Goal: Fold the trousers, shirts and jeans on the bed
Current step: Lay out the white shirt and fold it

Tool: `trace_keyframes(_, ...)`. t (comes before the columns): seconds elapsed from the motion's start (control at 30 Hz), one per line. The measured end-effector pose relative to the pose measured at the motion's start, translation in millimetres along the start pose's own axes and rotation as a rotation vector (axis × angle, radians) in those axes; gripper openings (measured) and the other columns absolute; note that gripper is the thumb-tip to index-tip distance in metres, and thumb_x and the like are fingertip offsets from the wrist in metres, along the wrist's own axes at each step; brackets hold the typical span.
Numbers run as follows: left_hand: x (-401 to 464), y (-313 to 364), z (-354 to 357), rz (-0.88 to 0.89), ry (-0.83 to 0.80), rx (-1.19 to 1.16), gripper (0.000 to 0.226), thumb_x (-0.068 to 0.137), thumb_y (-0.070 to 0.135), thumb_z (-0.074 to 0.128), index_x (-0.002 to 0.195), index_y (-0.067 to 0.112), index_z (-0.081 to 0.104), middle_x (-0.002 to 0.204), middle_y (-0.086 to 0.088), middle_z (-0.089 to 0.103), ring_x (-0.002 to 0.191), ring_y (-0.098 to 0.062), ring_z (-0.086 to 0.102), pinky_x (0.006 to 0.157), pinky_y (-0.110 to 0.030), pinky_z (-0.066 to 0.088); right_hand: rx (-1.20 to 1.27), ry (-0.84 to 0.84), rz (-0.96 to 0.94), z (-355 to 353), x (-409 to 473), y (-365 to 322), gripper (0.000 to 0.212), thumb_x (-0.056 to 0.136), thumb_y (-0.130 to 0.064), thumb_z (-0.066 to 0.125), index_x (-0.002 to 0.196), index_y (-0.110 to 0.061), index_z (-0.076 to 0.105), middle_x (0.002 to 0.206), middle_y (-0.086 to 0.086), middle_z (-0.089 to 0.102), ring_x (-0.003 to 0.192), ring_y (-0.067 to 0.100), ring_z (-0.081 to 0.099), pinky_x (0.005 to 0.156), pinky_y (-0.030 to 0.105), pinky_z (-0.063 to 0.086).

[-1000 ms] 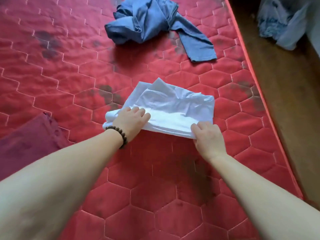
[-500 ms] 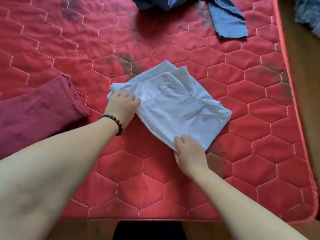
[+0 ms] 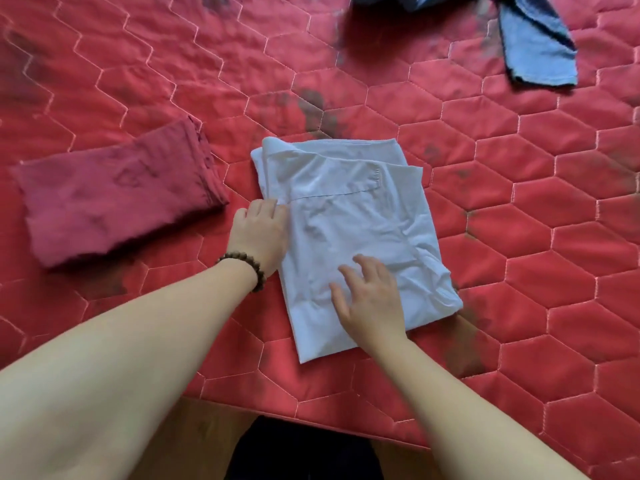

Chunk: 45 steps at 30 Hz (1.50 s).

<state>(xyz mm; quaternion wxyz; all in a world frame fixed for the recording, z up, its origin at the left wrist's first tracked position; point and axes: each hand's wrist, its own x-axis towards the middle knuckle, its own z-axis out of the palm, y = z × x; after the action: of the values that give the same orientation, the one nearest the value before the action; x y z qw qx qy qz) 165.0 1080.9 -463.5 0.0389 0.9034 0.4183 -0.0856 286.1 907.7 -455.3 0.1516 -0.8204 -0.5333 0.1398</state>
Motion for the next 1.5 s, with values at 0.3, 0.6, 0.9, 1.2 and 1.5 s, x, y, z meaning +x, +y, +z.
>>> trace_keyframes(0.3, -21.2, 43.5, 5.6, -0.536, 0.099, -0.846, 0.054, 0.087, 0.012, 0.064, 0.134, 0.008, 0.038, 0.119, -0.018, 0.044, 0.095, -0.034, 0.054, 0.083, -0.036, 0.041, -0.171, -0.220, 0.216, -22.0, 65.0, 74.2, 0.062, 0.093, -0.042, 0.053, 0.149, -0.033, 0.029, 0.160, 0.009, 0.006, 0.143, 0.028, 0.016, 0.106, 0.043, 0.028)
trace_keyframes(0.6, -47.7, 54.2, 20.0, -0.820, -0.115, -0.800, 0.030, 0.088, 0.022, 0.063, 0.069, 0.007, 0.046, 0.072, -0.005, 0.050, 0.068, -0.024, 0.044, 0.056, -0.031, 0.027, -0.128, -0.242, 0.239, -35.2, 67.8, 88.6, 0.050, 0.087, -0.044, 0.063, 0.134, -0.035, 0.047, 0.130, 0.007, 0.040, 0.114, 0.029, 0.038, 0.086, 0.043, 0.042)
trace_keyframes(0.9, 11.7, 18.2, 7.9, -0.907, 0.175, -1.171, 0.046, 0.082, 0.029, 0.072, 0.118, 0.005, 0.055, 0.106, -0.006, 0.066, 0.090, -0.019, 0.061, 0.074, -0.027, 0.049, 0.235, -0.158, 0.435, -38.9, 127.0, 101.1, 0.082, 0.082, -0.041, 0.071, 0.148, -0.028, 0.025, 0.134, 0.012, 0.040, 0.119, 0.030, 0.045, 0.091, 0.036, 0.039)
trace_keyframes(1.2, 80.7, -8.7, -0.5, -0.954, 0.196, -1.589, 0.031, 0.082, -0.003, 0.065, 0.109, 0.013, 0.063, 0.103, -0.010, 0.069, 0.094, -0.027, 0.068, 0.087, -0.047, 0.055, 0.455, -0.066, 0.364, -38.0, 149.8, 112.2, 0.012, 0.087, -0.017, 0.059, 0.090, -0.006, 0.057, 0.077, 0.001, 0.057, 0.073, 0.019, 0.052, 0.060, 0.032, 0.036)
trace_keyframes(1.5, 113.1, 19.2, -24.3, -0.498, 0.343, -0.770, 0.056, 0.091, 0.010, 0.051, 0.144, 0.008, 0.035, 0.150, -0.011, 0.034, 0.138, -0.023, 0.031, 0.114, -0.030, 0.023, 0.054, 0.218, 0.354, -46.8, 134.2, 116.2, 0.051, 0.087, -0.022, 0.063, 0.133, -0.006, 0.047, 0.132, 0.019, 0.046, 0.123, 0.035, 0.040, 0.103, 0.041, 0.029)
